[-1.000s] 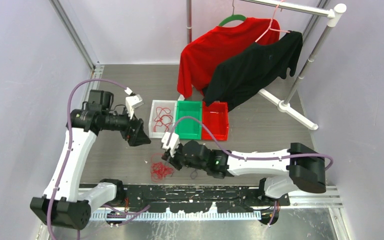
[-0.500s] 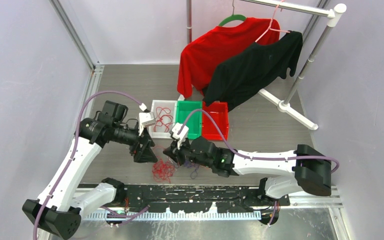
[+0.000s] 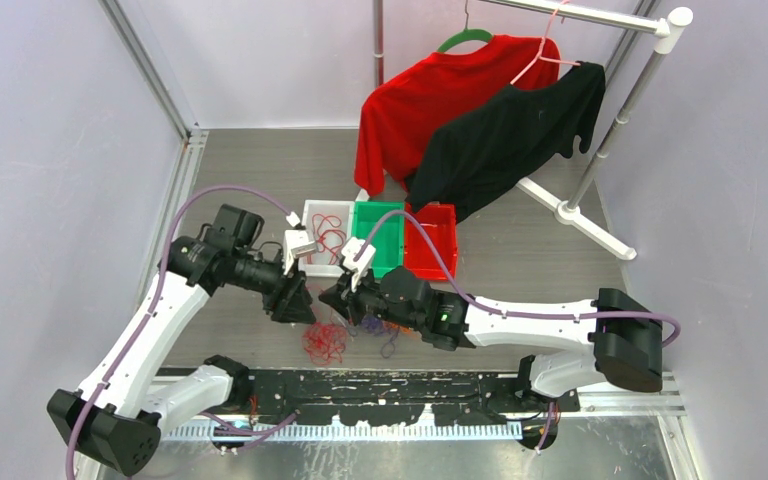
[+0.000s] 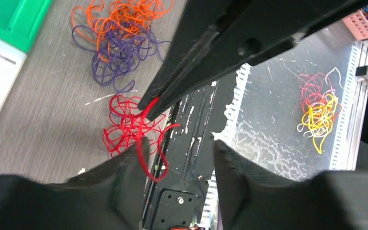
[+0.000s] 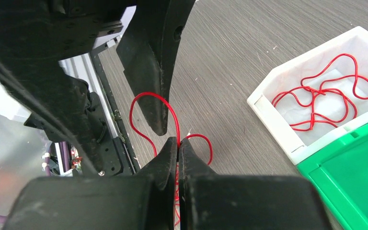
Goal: Untangle the cables
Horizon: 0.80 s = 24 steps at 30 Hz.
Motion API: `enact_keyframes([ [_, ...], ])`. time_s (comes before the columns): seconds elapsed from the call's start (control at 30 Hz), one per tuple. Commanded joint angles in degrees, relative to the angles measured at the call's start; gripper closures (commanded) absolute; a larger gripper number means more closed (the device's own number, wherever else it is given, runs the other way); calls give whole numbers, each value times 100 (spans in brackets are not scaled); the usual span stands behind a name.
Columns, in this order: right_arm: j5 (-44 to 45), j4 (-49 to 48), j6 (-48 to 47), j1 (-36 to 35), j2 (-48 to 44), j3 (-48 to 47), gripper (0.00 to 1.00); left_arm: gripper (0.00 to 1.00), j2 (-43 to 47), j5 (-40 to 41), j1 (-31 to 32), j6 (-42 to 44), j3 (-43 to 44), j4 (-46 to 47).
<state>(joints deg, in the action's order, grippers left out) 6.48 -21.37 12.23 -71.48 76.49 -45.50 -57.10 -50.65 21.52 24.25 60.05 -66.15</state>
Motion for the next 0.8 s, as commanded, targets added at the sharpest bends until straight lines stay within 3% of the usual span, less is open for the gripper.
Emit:
enact_keyframes([
  [0.0,-126,-310,57,12,-59,-293,99,56,64,182,28,-50,-64,330],
  [0.13,-244,-462,237,16,-85,-179,99,87,63,545,28,-274,-46,720],
  [0.23,-189,-913,485,12,-143,101,97,99,51,789,28,-443,24,898],
  [0.43,31,-1507,892,30,-47,338,57,100,-135,764,28,-877,700,904],
  [0.77,499,-1850,862,36,577,-19,51,100,-329,407,45,-1172,2269,382],
])
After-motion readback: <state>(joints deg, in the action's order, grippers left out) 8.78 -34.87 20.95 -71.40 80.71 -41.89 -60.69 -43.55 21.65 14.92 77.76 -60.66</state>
